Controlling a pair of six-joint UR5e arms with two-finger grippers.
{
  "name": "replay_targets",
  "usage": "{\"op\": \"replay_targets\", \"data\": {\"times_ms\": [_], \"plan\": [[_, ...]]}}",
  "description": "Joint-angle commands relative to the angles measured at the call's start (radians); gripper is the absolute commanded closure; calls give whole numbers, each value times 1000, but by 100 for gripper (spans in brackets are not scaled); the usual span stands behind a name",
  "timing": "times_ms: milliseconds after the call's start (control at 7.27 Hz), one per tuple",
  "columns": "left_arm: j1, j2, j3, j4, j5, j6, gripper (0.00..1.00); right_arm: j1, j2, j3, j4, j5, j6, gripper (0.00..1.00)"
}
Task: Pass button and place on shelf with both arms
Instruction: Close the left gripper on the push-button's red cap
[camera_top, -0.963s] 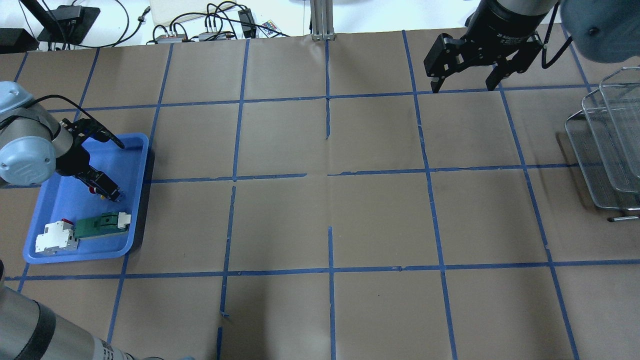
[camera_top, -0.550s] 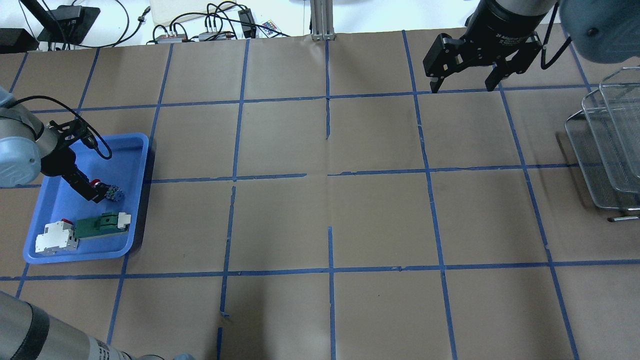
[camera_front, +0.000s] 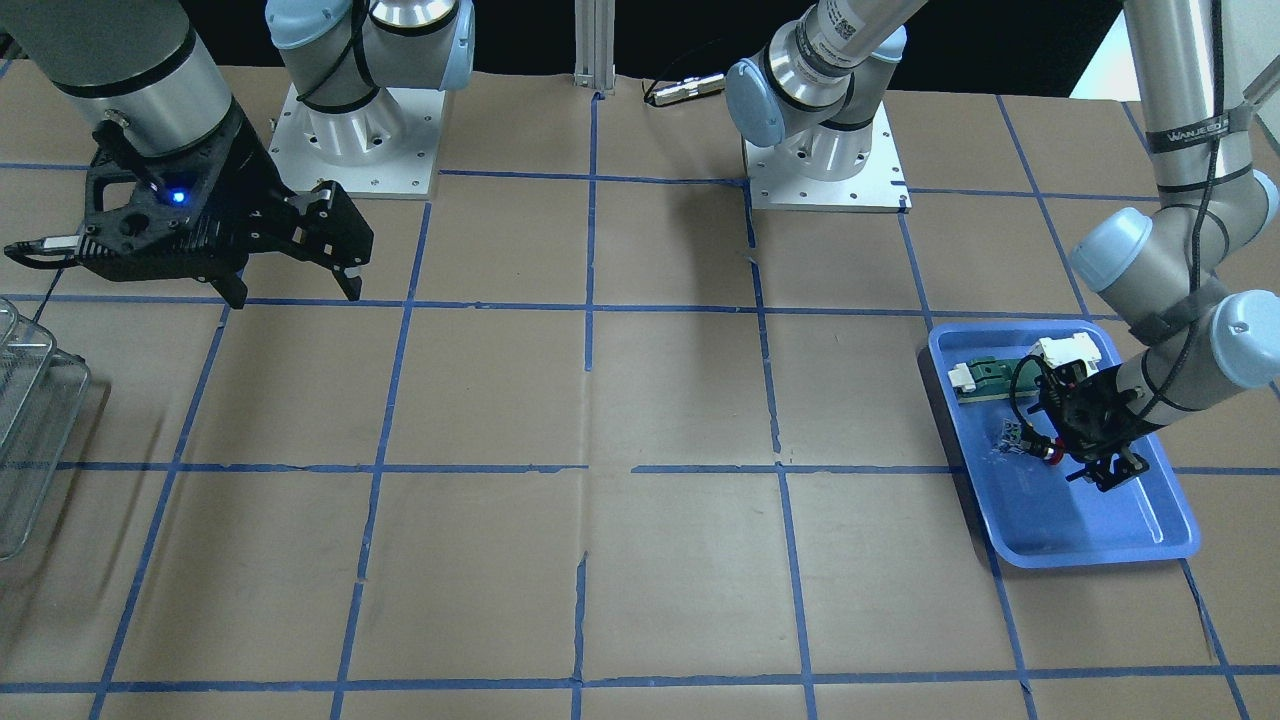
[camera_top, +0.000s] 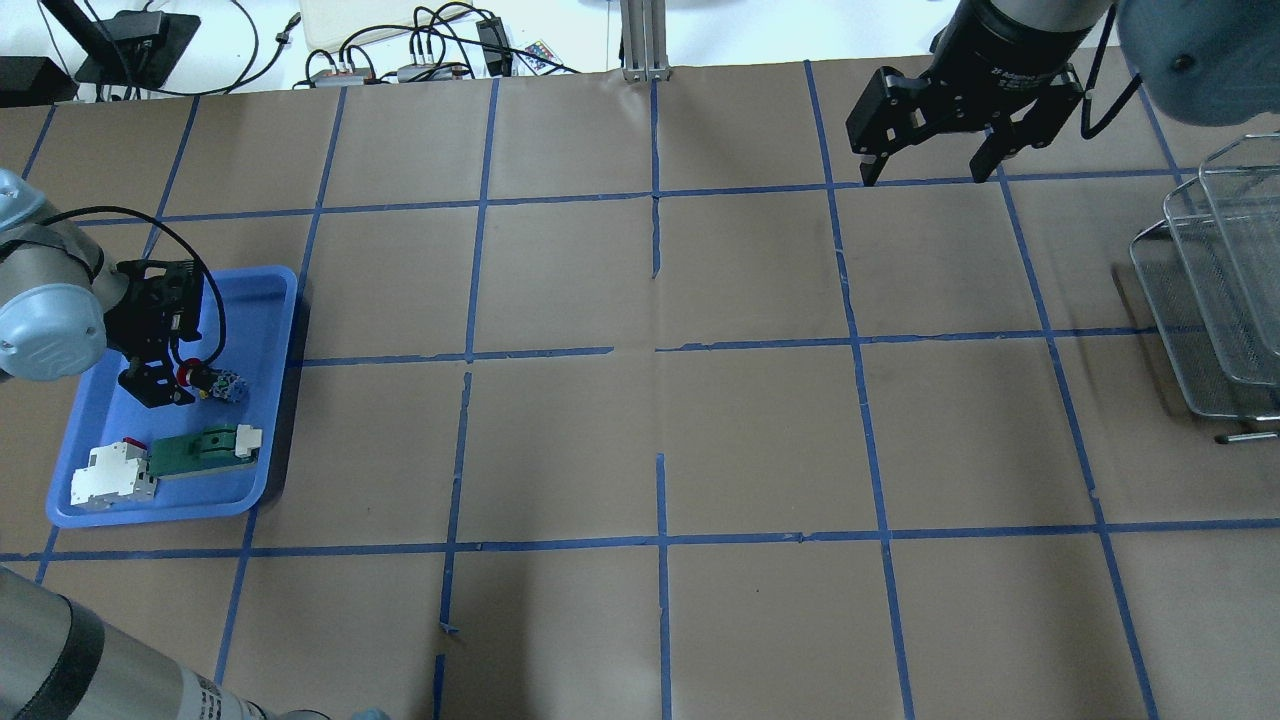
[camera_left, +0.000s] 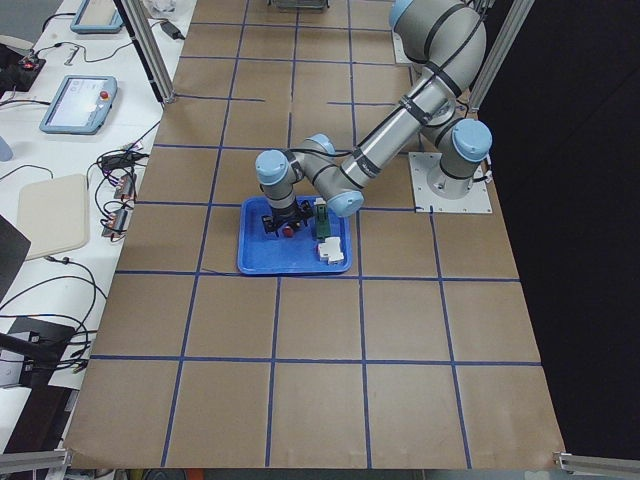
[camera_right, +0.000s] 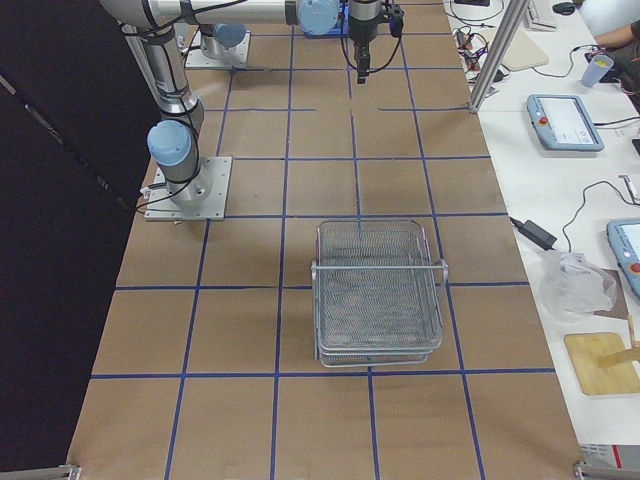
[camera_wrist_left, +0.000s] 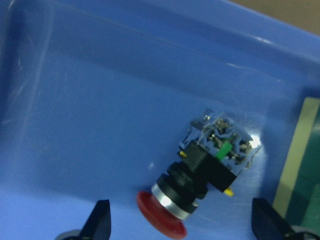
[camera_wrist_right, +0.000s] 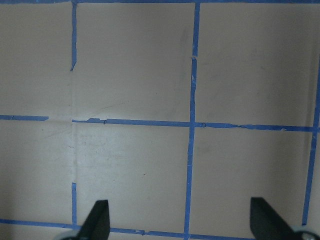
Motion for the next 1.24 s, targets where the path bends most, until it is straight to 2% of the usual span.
{"op": "replay_targets", "data": {"times_ms": [0, 138, 275, 412, 825, 962, 1100], "plan": [[-12, -2, -4, 23, -10, 98, 26, 1, 2, 1, 0, 0, 0, 0], [-18, -2, -5, 23, -14, 109, 33, 0, -1, 1, 0, 2, 1, 0], [-18, -1, -2, 27, -9, 94, 89, 0, 2, 1, -2, 2, 1, 0], [-20, -1, -3, 27, -11, 90, 100, 0, 0, 1, -3, 8, 1, 0], [-30, 27, 7, 9, -11, 77, 100, 0, 0, 1, -2, 8, 1, 0], [-36, 59, 13, -41, -65, 43, 100, 0, 2, 1, -3, 6, 0, 0], [-40, 87, 36, -151, -125, -22, 100, 0, 0, 1, -2, 8, 1, 0]]}}
